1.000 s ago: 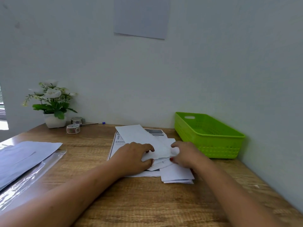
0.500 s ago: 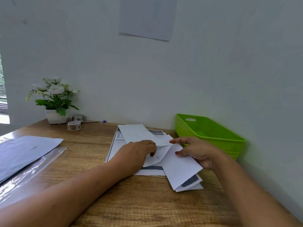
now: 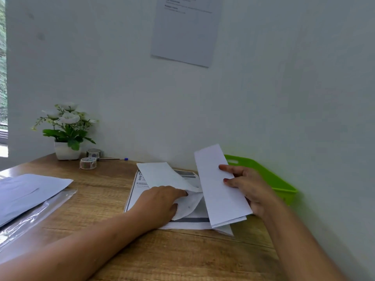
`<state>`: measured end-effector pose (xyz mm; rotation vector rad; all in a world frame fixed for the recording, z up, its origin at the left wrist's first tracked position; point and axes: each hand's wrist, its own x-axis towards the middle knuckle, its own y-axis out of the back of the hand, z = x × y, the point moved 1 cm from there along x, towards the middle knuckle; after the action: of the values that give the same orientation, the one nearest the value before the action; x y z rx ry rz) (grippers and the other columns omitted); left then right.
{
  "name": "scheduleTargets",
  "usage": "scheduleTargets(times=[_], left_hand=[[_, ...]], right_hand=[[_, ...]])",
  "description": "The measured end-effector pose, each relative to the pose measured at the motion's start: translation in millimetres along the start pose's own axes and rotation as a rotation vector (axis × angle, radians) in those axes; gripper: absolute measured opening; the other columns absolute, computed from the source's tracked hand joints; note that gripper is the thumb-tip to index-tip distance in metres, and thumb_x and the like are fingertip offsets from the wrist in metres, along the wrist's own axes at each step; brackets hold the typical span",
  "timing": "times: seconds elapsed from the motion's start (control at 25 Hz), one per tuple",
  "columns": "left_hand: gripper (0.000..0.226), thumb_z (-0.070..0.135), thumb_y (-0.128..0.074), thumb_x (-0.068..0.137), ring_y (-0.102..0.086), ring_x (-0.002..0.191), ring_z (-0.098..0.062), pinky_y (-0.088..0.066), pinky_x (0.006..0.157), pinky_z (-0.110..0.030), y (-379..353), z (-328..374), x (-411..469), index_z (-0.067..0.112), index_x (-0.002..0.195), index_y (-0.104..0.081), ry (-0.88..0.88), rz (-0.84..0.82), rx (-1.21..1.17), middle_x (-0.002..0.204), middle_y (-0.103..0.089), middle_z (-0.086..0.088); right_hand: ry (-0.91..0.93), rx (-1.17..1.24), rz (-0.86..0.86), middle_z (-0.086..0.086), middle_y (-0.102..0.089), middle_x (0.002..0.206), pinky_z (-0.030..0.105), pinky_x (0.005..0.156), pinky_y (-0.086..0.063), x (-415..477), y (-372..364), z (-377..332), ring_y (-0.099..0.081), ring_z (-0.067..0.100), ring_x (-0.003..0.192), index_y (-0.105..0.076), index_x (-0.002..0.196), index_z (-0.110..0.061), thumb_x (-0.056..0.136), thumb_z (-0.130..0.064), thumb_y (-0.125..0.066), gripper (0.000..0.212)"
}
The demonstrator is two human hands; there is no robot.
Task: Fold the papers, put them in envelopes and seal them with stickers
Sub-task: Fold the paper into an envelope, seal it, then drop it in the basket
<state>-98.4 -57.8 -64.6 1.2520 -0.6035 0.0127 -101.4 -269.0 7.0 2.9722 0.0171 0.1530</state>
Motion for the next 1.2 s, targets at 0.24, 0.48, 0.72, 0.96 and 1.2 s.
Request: scheduleTargets(times=[0.24, 0.48, 0.72, 0.96, 1.2], left_hand=[[0.05, 0.02, -0.035, 0.097, -0.052, 0.119, -0.015, -0.045, 0.093, -0.031, -4.7, -1.2, -0.3, 0.048, 0.138, -0.032, -0.01, 0.006, 0.035, 0.134, -0.054, 0.008], [0.056, 0.003, -0.042, 0.091, -0.047, 0.126, -0.011, -0.035, 0.105, -0.024, -2.0, 0.8, -2.8, 0.037, 0.136, -0.043, -0.069, 0.046, -0.04, 0.139, -0.05, 0.009], [0.043, 0.003, -0.042, 0.09, -0.052, 0.119, -0.01, -0.033, 0.1, -0.016, -9.6, -5.2, 2.2, 0.023, 0.123, -0.06, -0.113, 0.059, -0.027, 0.131, -0.058, 0.008], [0.037, 0.01, -0.048, 0.09, -0.057, 0.111, -0.011, -0.042, 0.096, -0.02, -8.3, -8.1, 3.1, 0.022, 0.121, -0.063, 0.007, 0.047, -0.139, 0.122, -0.063, 0.003], [0.034, 0.012, -0.06, 0.083, -0.059, 0.102, -0.009, -0.045, 0.084, -0.012, -4.1, -13.9, 3.6, 0.022, 0.115, -0.067, 0.096, 0.03, -0.302, 0.113, -0.064, 0.009]], right_hand=[[0.047, -0.062, -0.065, 0.004, -0.067, 0.112, 0.025, 0.068, -0.052, -9.7, -18.7, 4.7, -0.065, 0.019, 0.09, -0.07, 0.105, -0.017, 0.085, 0.002, -0.059, 0.03], [0.109, -0.262, -0.081, -0.011, -0.055, 0.113, 0.02, 0.077, -0.049, -10.5, -43.0, 21.8, -0.058, 0.011, 0.098, -0.068, 0.104, -0.026, 0.081, -0.017, -0.07, 0.025], [0.008, -0.192, -0.007, 0.004, -0.054, 0.119, 0.031, 0.082, -0.05, -6.6, -35.0, 21.6, -0.058, 0.021, 0.101, -0.062, 0.117, -0.018, 0.077, 0.002, -0.07, 0.046], [-0.084, -0.261, -0.284, -0.003, -0.07, 0.077, 0.012, 0.044, -0.045, -10.3, 7.5, -7.2, -0.063, 0.002, 0.05, -0.066, 0.116, -0.009, 0.084, -0.002, -0.062, 0.033], [-0.115, -0.312, -0.672, -0.001, -0.074, 0.081, 0.013, 0.049, -0.046, -10.9, 15.6, -2.6, -0.065, 0.005, 0.056, -0.065, 0.117, -0.01, 0.082, -0.007, -0.062, 0.035]])
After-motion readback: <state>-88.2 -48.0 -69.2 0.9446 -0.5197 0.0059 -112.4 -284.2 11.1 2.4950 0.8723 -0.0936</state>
